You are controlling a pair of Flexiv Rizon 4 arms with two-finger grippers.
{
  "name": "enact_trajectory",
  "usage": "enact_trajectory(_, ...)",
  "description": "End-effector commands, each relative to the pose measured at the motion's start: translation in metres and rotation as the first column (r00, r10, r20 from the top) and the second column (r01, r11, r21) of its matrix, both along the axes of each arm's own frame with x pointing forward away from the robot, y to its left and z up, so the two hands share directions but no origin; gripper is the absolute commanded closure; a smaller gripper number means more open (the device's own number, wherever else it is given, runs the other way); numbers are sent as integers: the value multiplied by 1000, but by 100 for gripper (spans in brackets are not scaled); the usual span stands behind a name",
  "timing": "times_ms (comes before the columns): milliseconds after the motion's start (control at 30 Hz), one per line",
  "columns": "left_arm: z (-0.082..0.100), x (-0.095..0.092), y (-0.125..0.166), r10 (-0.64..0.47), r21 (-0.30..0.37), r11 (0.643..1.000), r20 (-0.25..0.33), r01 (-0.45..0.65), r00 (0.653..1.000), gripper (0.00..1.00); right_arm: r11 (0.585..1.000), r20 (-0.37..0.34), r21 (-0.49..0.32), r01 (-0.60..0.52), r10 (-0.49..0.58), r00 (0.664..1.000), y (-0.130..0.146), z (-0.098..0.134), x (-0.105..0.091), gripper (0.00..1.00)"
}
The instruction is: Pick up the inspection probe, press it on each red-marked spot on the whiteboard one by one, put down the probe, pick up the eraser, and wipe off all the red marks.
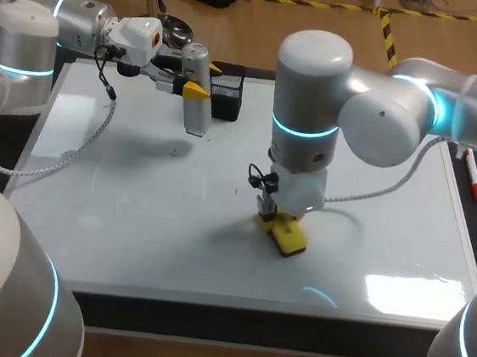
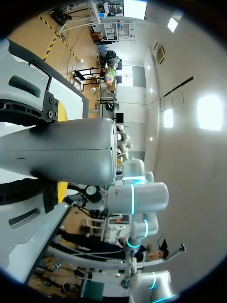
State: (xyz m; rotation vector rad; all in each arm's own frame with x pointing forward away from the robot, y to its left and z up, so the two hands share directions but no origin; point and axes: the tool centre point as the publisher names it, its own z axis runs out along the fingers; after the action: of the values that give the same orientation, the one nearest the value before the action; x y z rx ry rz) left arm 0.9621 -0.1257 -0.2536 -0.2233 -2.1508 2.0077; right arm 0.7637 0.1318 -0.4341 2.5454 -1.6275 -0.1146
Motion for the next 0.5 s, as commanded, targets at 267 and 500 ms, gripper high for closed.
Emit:
enact_trajectory(267, 1, 0, 0, 1, 1, 1000, 1, -1, 1000, 100, 1000, 3, -8, 16, -16, 1000, -23, -22, -7, 100)
enact_trajectory(500, 1, 0, 0, 1, 1, 1000, 1, -1, 1000, 100, 999, 3, -20, 37, -37, 999, -36, -20, -9, 100)
